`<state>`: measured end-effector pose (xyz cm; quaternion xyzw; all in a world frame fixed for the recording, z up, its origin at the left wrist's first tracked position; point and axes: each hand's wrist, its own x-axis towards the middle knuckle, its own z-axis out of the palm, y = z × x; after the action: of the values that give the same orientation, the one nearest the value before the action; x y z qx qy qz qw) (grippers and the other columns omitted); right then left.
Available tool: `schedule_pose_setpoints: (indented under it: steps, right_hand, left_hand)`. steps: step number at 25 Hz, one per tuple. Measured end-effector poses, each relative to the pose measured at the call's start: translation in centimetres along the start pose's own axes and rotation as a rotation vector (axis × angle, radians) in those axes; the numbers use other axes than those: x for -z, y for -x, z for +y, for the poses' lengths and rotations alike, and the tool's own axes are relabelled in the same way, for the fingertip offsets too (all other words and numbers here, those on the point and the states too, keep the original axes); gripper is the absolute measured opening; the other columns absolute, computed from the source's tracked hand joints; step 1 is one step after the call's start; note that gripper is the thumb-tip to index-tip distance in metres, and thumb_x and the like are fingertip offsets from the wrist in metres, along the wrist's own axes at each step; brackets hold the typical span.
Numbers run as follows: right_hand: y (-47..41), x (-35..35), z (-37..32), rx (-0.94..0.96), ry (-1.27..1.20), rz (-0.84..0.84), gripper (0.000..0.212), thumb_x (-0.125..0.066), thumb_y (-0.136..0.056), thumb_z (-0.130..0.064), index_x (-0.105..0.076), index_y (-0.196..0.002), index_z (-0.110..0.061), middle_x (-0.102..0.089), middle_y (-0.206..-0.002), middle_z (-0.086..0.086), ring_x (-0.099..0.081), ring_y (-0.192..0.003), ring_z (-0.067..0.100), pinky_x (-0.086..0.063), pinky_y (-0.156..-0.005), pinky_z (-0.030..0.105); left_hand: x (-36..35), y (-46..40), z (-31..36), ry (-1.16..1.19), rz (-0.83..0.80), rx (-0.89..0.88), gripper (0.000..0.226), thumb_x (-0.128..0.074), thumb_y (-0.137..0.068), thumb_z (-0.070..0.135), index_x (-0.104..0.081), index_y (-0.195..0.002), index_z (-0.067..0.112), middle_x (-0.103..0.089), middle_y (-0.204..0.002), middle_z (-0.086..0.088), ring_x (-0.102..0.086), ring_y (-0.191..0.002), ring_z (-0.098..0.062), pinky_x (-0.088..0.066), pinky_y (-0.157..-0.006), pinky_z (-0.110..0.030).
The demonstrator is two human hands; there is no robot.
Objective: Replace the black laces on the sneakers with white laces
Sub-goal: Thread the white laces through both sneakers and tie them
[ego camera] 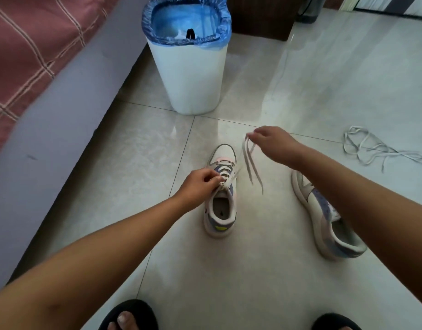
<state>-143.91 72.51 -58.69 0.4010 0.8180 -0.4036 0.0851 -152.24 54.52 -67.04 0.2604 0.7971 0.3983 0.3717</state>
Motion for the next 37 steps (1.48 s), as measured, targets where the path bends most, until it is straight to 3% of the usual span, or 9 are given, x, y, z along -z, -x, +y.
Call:
schedule_pose_setpoints:
  steps: [3, 7, 13, 20, 25, 30, 33, 35, 37]
  right_hand:
    - [-0.7, -1.9, 1.3, 0.024, 0.463, 0.123, 0.032, -0.044, -0.096, -0.025, -0.058, -0.113, -0.002, -0.059, -0.116, 0.019, -0.054, -0.106, 0.034, -0.043, -0.082, 0.035]
    - [1.4, -6.5, 2.3, -0.181, 0.051, -0.372, 0.019, -0.062, -0.088, -0.019, -0.066, -0.095, -0.001, -0.059, -0.079, 0.013, -0.053, -0.068, 0.021, -0.043, -0.056, 0.026]
    - [2.0, -9.7, 2.2, -0.231, -0.632, -0.101, 0.023, -0.068, -0.081, -0.003, -0.057, -0.063, -0.011, -0.05, -0.061, 0.003, -0.046, -0.058, 0.012, -0.039, -0.051, 0.019]
    - [1.3, -10.6, 2.4, -0.307, -1.145, 0.009, 0.011, -0.052, -0.094, -0.01, -0.055, -0.084, -0.012, -0.062, -0.072, 0.003, -0.059, -0.064, 0.014, -0.037, -0.055, 0.023]
    - [1.3, -9.1, 1.5, -0.064, -0.622, -0.184, 0.019, -0.047, -0.092, -0.004, -0.061, -0.084, -0.013, -0.05, -0.064, 0.002, -0.046, -0.054, 0.013, -0.037, -0.052, 0.022]
    - [1.2, -8.9, 0.5, 0.16, -0.179, -0.196, 0.019, -0.05, -0.095, -0.017, -0.061, -0.085, -0.005, -0.051, -0.071, -0.001, -0.045, -0.06, 0.007, -0.036, -0.052, 0.014]
    - [1.3, -8.9, 0.4, 0.124, -0.351, -0.188, 0.031, -0.038, -0.098, -0.012, -0.064, -0.085, -0.003, -0.058, -0.065, -0.005, -0.047, -0.056, 0.005, -0.037, -0.049, 0.011]
    - [1.0, -8.7, 0.5, -0.017, -0.517, -0.195, 0.032, -0.036, -0.098, -0.014, -0.062, -0.082, -0.005, -0.055, -0.053, -0.006, -0.045, -0.048, 0.007, -0.033, -0.045, 0.017]
    - [0.4, -8.4, 1.1, -0.182, -0.672, -0.212, 0.029, -0.038, -0.095, -0.014, -0.063, -0.082, -0.006, -0.058, -0.053, -0.001, -0.044, -0.048, 0.01, -0.028, -0.045, 0.021]
  left_hand:
    - [-0.2, -0.6, 0.2, 0.107, 0.032, 0.119, 0.012, -0.059, -0.091, 0.022, -0.062, -0.08, 0.019, -0.063, -0.087, -0.002, -0.058, -0.085, -0.016, -0.047, -0.078, -0.031]
    - [-0.5, -0.3, 0.3, -0.286, -0.1, -0.112, 0.024, -0.074, -0.079, 0.022, -0.065, -0.099, 0.014, -0.046, -0.102, 0.003, -0.052, -0.096, -0.013, -0.043, -0.085, -0.024]
    - [-0.2, -0.2, 1.0, -0.075, -0.03, -0.028, 0.006, -0.068, -0.083, 0.01, -0.064, -0.08, 0.013, -0.053, -0.084, 0.004, -0.054, -0.079, -0.009, -0.044, -0.069, -0.016]
    - [-0.9, -0.3, 0.6, 0.322, 0.08, 0.3, 0.018, -0.055, -0.086, 0.007, -0.055, -0.07, 0.016, -0.053, -0.07, 0.0, -0.048, -0.071, -0.013, -0.041, -0.063, -0.022]
    - [-0.5, -0.7, 2.2, 0.501, 0.057, 0.263, 0.012, -0.06, -0.089, 0.015, -0.06, -0.078, 0.019, -0.06, -0.075, 0.003, -0.054, -0.074, -0.009, -0.042, -0.062, -0.018]
    - [1.0, -1.8, 3.0, 0.337, 0.097, -0.017, 0.009, -0.062, -0.088, 0.01, -0.067, -0.089, 0.018, -0.067, -0.099, -0.008, -0.063, -0.086, -0.019, -0.052, -0.077, -0.029]
    - [1.8, -1.9, 2.7, -0.14, -0.102, -0.209, 0.016, -0.051, -0.096, 0.031, -0.062, -0.084, 0.028, -0.065, -0.08, 0.006, -0.059, -0.077, -0.014, -0.045, -0.088, -0.035]
    - [2.2, -1.7, 2.1, -0.567, -0.033, -0.268, 0.031, -0.038, -0.1, 0.038, -0.053, -0.075, 0.027, -0.056, -0.068, 0.006, -0.055, -0.082, -0.019, -0.034, -0.096, -0.034]
    - [3.7, -1.3, 1.6, -0.593, 0.016, -0.215, 0.038, -0.04, -0.099, 0.035, -0.053, -0.066, 0.02, -0.051, -0.059, 0.006, -0.052, -0.072, -0.02, -0.036, -0.079, -0.03]
